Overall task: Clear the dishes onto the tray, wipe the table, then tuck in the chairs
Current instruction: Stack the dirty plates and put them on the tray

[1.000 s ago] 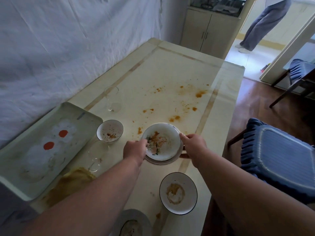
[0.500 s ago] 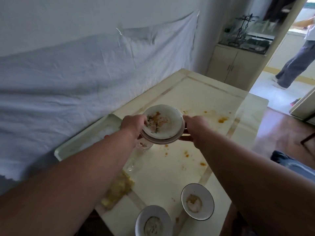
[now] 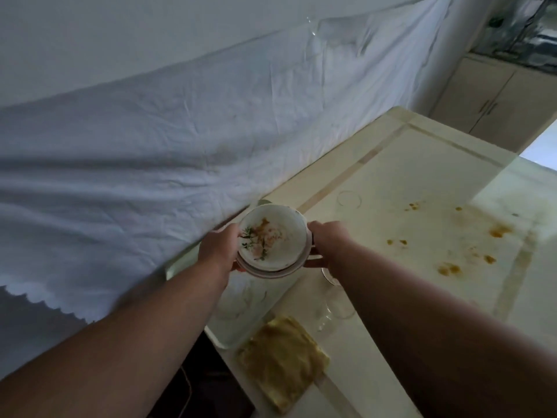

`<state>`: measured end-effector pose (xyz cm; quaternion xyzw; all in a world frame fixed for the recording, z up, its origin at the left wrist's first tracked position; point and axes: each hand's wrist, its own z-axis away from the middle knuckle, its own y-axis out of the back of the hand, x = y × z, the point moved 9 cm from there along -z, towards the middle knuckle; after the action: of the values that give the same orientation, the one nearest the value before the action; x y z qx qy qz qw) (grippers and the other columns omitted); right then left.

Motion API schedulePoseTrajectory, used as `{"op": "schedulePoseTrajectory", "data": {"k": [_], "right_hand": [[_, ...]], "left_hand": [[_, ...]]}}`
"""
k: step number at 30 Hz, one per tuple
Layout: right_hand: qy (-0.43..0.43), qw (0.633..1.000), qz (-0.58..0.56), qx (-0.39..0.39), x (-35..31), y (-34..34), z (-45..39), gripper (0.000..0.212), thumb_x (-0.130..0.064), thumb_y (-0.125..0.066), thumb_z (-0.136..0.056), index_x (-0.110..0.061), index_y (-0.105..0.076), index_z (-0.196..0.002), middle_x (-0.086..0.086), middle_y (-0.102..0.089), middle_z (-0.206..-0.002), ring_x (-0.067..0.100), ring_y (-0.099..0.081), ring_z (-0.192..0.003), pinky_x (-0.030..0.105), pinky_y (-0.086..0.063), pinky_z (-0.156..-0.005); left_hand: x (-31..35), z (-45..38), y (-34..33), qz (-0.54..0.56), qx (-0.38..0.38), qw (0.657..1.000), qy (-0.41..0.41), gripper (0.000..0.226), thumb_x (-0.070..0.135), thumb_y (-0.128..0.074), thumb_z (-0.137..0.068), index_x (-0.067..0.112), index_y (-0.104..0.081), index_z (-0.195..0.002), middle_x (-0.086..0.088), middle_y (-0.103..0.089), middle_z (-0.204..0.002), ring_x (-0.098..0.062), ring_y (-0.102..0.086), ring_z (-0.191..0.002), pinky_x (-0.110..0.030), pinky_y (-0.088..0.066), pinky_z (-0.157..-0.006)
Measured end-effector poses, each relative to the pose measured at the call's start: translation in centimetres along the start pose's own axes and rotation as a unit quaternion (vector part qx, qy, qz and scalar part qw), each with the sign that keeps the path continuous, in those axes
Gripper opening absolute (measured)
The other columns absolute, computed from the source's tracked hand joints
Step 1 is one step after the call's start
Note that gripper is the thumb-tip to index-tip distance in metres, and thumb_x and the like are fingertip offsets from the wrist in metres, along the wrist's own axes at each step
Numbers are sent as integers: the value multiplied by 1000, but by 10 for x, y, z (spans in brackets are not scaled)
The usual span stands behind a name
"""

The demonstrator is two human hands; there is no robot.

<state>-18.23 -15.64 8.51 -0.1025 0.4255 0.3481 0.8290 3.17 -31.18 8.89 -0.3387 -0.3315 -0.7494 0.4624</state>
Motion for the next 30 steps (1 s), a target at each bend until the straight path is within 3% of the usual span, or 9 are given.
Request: {"op": "schedulePoseTrajectory", "data": {"k": [4, 7, 13, 18, 22, 25, 30], "right_hand": [[-56, 998, 32, -17, 38, -72, -27, 24, -21, -64, -105, -2, -78, -105, 20, -82, -105, 36, -82, -89, 48, -70, -67], [-95, 993, 60, -32, 68, -119, -38, 26, -29, -65, -105, -6, -77, -108, 18, -82, -105, 36, -82, -92, 53, -71, -74], [-142, 985, 86, -49, 96, -172, -53, 30, -31, -68, -103, -9, -67, -124, 17, -79, -111, 33, -81, -92, 41, -69, -64], [-162, 982, 83, -54, 103, -185, -67, 33, -36, -67, -103, -10, -64, -125, 18, -76, -116, 31, -78, -89, 43, -69, -72], [-154, 982, 84, -67, 100, -189, -73, 37, -36, -64, -104, -11, -62, -132, 19, -74, -121, 28, -73, -84, 41, -67, -75], [-136, 982, 106, -73, 98, -189, -73, 48, -43, -65, -102, -16, -59, -141, 16, -74, -120, 29, -76, -92, 41, -67, -77], [-94, 984, 137, -65, 73, -170, -60, 31, -46, -63, -108, -15, -63, -112, 14, -65, -121, 33, -67, -113, 49, -66, -94]], "left_hand": [[-56, -72, 54, 1, 25, 999, 47, 49, 47, -63, -70, 10, -81, -96, -16, -82, -100, -39, -79, -91, -62, -67, -78], [-99, -110, 87, 9, 38, 996, 83, 49, 39, -60, -69, 3, -79, -97, -21, -80, -99, -42, -78, -90, -61, -67, -79], [-171, -182, 130, -62, 52, 992, 100, 60, 52, -58, -54, 9, -83, -87, -16, -82, -86, -40, -79, -90, -64, -65, -88], [-128, -168, 130, -133, 39, 989, 55, 71, 58, -47, -63, 3, -80, -92, -20, -80, -97, -40, -75, -98, -56, -61, -93], [-88, -142, 123, -170, 52, 983, 42, 56, 41, -46, -87, -2, -77, -105, -24, -77, -109, -42, -70, -109, -46, -56, -96], [-82, -138, 118, -212, 58, 975, 43, 41, 26, -50, -100, -7, -74, -108, -30, -73, -114, -45, -68, -112, -41, -49, -87], [-52, -121, 107, -274, 55, 960, -6, 57, 40, -60, -86, 3, -68, -129, -22, -73, -124, -43, -68, -114, -44, -56, -94]]}}
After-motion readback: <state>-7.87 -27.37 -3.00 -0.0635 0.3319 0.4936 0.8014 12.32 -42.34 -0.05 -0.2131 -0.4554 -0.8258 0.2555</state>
